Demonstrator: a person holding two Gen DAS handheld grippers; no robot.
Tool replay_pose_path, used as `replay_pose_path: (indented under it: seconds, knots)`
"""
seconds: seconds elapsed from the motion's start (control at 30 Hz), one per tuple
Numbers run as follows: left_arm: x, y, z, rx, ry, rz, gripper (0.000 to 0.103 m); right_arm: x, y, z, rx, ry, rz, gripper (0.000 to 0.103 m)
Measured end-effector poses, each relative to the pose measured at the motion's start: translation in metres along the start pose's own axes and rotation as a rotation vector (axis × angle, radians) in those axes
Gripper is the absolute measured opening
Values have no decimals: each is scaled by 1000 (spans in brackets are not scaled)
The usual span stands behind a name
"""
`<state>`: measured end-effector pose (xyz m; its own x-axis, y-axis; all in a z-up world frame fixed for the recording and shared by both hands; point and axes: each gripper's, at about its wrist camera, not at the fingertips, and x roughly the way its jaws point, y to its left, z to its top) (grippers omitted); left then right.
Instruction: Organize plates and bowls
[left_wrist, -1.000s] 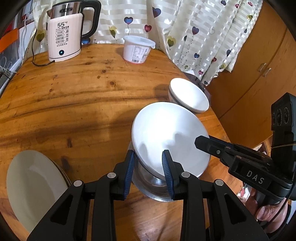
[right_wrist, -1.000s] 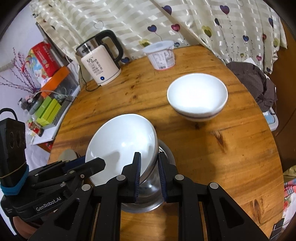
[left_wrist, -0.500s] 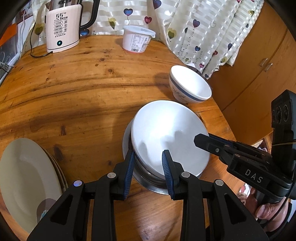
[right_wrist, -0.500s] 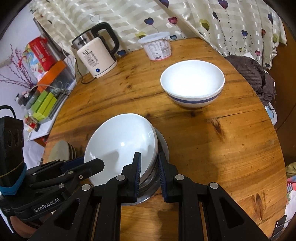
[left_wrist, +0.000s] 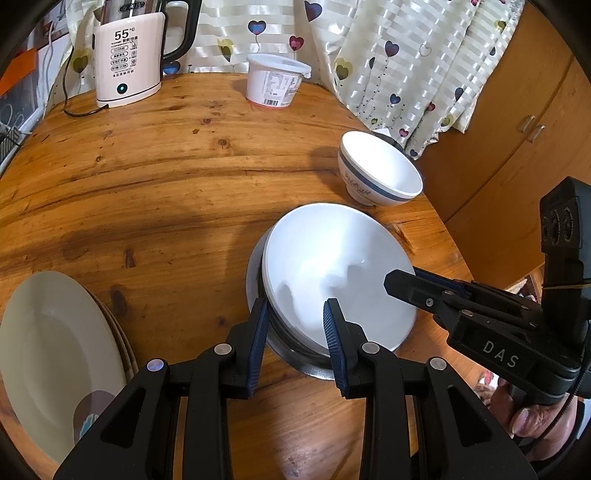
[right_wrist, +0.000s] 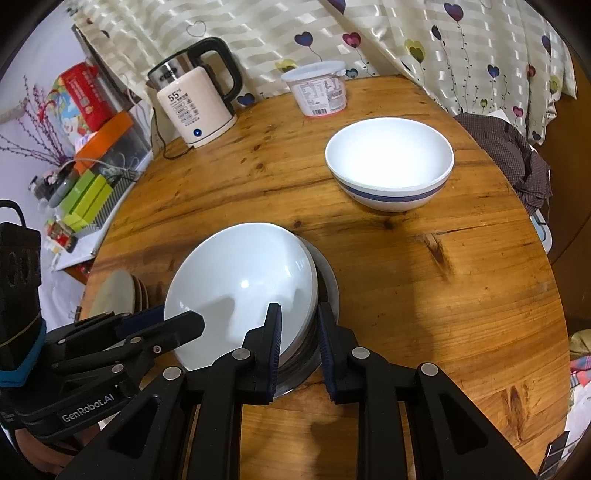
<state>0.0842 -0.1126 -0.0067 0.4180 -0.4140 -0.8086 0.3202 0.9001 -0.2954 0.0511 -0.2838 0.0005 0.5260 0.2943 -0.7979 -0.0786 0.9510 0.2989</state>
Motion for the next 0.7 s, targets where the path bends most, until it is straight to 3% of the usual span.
replay_pose_path:
  seconds: [0.7]
  knots:
    - [-18,-2,2,14,-68,27,32,-17,-5,3,-5,-40,2,27]
